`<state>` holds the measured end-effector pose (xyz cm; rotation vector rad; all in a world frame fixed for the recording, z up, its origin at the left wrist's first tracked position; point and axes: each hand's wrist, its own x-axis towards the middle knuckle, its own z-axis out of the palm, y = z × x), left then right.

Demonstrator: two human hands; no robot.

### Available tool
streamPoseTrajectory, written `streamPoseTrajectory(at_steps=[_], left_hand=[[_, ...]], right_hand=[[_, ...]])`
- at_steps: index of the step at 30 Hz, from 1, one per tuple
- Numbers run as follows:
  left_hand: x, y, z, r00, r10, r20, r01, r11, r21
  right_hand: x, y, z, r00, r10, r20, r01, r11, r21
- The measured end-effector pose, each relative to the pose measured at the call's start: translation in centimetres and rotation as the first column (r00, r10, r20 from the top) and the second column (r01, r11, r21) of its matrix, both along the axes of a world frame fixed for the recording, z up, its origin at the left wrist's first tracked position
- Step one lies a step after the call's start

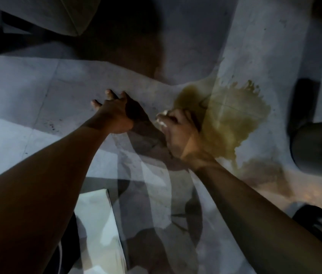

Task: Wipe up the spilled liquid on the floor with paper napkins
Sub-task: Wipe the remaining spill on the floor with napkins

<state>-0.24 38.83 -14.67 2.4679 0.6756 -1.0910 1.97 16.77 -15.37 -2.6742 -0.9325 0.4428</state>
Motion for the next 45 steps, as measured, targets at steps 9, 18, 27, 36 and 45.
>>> streamPoseTrajectory(at_steps=[9,18,27,36,45], left_hand=[[0.2,-0.6,0.1,0.998,-0.038,-0.04,0.039,0.999,0.023],[-3.1,-2.5,2.1,0.939,0.163,0.304,-0.139,0.985,-0.099],[-5.9,-9.9,1.2,0.922,-0.055,0.384,0.067,0.998,-0.018],[-6.1,-17.6,2.4,0.845,0.059,0.532,0.028,0.988,-0.154],[-7.2,-17.1,1.0,0.92,-0.061,0.388,0.059,0.998,0.017]], right_hand=[[-3.1,-6.5,0.7,0.929,-0.16,-0.334,0.194,0.978,0.072],[-6.4,-6.5,-0.8,0.964,0.24,-0.116,-0.247,0.968,-0.045],[-4.1,-19.1,1.5,0.862,-0.504,0.054,0.504,0.864,0.012],[-4.2,-10.3,0.9,0.824,-0.515,-0.238,0.544,0.836,0.075],[-4.0,-21.5,1.2,0.652,-0.747,0.13,0.757,0.651,-0.06]])
